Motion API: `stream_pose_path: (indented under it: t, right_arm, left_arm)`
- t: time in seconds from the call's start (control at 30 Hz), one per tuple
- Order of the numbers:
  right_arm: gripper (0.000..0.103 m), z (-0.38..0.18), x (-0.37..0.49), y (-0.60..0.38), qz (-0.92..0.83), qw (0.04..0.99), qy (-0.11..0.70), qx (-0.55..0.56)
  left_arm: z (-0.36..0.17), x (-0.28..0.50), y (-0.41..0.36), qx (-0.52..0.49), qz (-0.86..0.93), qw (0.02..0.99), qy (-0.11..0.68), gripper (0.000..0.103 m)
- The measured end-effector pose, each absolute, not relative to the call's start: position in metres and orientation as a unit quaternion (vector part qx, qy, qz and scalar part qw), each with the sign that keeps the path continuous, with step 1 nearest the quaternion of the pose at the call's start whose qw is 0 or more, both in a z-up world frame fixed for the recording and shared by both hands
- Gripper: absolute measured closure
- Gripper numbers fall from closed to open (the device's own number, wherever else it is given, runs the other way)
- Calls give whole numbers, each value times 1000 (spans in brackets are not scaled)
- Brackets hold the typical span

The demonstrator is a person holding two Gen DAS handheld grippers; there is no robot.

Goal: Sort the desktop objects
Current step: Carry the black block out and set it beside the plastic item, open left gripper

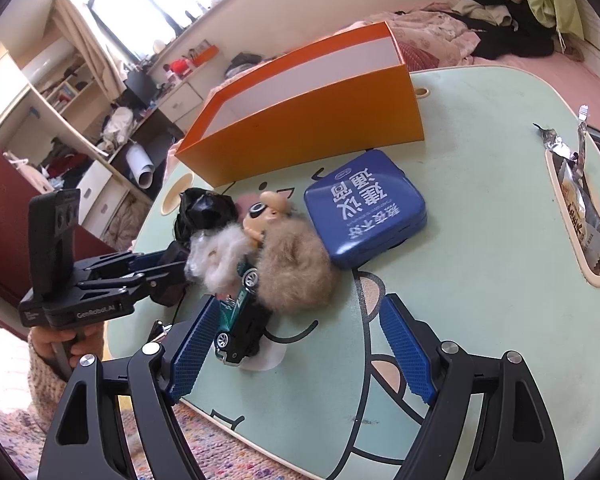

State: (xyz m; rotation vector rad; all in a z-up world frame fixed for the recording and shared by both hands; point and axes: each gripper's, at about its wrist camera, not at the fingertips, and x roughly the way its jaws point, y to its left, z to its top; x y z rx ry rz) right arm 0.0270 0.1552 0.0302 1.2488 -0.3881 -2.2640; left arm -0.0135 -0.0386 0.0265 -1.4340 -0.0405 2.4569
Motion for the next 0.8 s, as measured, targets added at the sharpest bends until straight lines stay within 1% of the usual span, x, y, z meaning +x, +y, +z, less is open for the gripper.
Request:
stream_pose_path:
  t: [0.03, 0.1, 0.17, 0.37, 0.5, 0.63, 0.7, 0.8]
  right_arm:
    - [22, 30, 27, 155, -836, 260, -143, 461]
    - [22, 30, 27, 155, -836, 260, -143, 461]
    - [22, 30, 27, 155, -836, 261, -144, 461]
    - [22, 31, 29, 153, -837, 261, -140, 460]
    - [22, 30, 28, 150, -836, 261, -138, 462]
    - [22, 29, 29, 147, -836, 261, -134, 464]
    - [22, 30, 30, 145, -836, 261, -132, 464]
    - [22, 31, 31, 143, -837, 262, -128, 463]
  left_arm:
    - [27, -14, -37, -495, 857, 147, -11, 60]
    - [30, -13, -36, -485, 863, 144, -8, 54]
    - [37, -9, -41, -468, 872, 139, -11, 43]
    - [58, 12, -64, -430, 894, 121, -33, 28]
    - [59, 35, -77, -422, 901, 99, -35, 27]
    - [53, 62, -77, -421, 895, 141, -39, 27]
    - [49, 73, -71, -420, 892, 165, -23, 27]
    - [40, 82, -63, -423, 890, 171, 6, 27]
